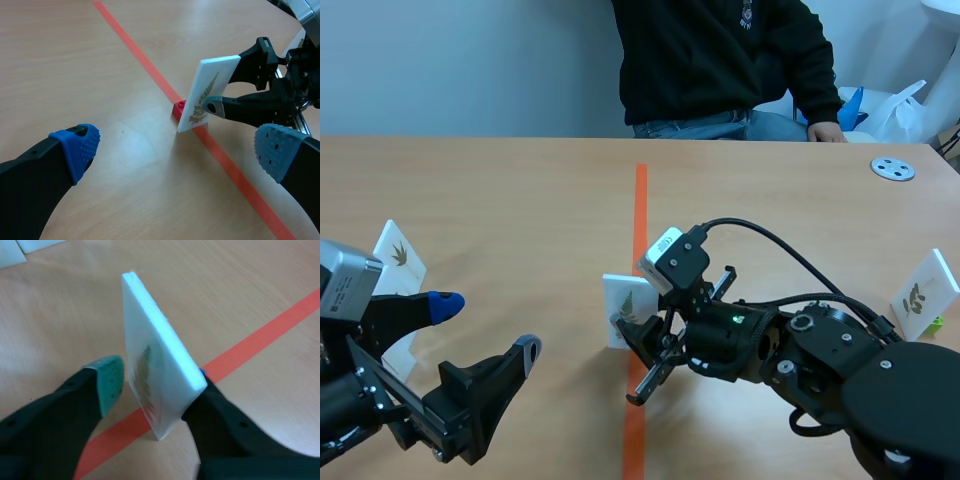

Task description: Sort the leaf by its shape. The table is split by an orange tape line. A compound leaf with several leaflets goes to the left side, a simple leaf with one blade goes to the right side. Return to the home posture when a red brick is placed on the table.

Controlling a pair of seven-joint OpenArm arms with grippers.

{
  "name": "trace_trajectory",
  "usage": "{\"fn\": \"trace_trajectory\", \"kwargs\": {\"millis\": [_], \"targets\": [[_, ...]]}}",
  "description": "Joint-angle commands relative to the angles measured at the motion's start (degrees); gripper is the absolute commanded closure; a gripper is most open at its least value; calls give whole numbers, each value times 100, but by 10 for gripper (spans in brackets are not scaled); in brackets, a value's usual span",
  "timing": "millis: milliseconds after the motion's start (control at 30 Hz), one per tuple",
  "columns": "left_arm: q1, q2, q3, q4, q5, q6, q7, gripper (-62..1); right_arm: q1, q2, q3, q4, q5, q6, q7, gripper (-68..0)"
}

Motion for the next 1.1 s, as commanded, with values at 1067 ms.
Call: {"fn": "trace_trajectory", "kwargs": {"millis": [1067], "targets": [[750, -15, -964, 713, -59, -407, -37, -623, -2643, 822, 4044, 3053, 1349, 223, -52, -15]]}}
